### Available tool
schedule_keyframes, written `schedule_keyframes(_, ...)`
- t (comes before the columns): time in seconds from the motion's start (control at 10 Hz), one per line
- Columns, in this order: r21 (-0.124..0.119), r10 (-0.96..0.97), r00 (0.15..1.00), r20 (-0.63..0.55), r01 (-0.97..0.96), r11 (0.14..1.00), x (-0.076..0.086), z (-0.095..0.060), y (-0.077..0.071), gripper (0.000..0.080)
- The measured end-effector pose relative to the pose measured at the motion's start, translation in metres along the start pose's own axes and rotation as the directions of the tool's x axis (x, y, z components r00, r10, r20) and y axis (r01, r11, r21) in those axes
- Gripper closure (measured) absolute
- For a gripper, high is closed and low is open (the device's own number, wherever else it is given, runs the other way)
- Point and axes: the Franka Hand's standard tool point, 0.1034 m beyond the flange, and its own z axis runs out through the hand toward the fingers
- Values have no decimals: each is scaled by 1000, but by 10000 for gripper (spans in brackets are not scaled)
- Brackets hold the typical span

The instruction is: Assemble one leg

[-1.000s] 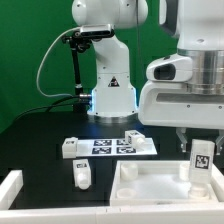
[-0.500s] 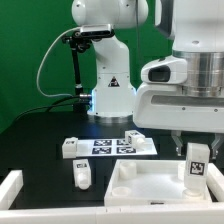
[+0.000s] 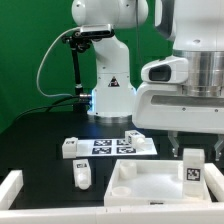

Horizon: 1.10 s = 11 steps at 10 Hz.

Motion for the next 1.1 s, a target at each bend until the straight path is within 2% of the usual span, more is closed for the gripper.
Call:
schedule_keyframes(0.1, 0, 0, 1000, 0, 0, 1000, 0, 0, 0, 243)
schedule_keyframes(0.2, 0, 0, 1000, 0, 0, 1000, 0, 0, 0, 243)
schedule_keyframes(0.3, 0, 0, 1000, 0, 0, 1000, 0, 0, 0, 178)
schedule_keyframes(0.6, 6, -1, 1000, 1, 1, 1000, 1, 0, 1, 151)
schedule_keyframes(0.8, 27, 4, 998, -56, -2, 1000, 16, -6, 1, 150)
schedule_keyframes(0.9, 27, 13, 999, -44, -12, 1000, 17, -7, 5, 150)
schedule_keyframes(1.1, 8, 34, 999, 27, -34, 999, 12, -2, 11, 150)
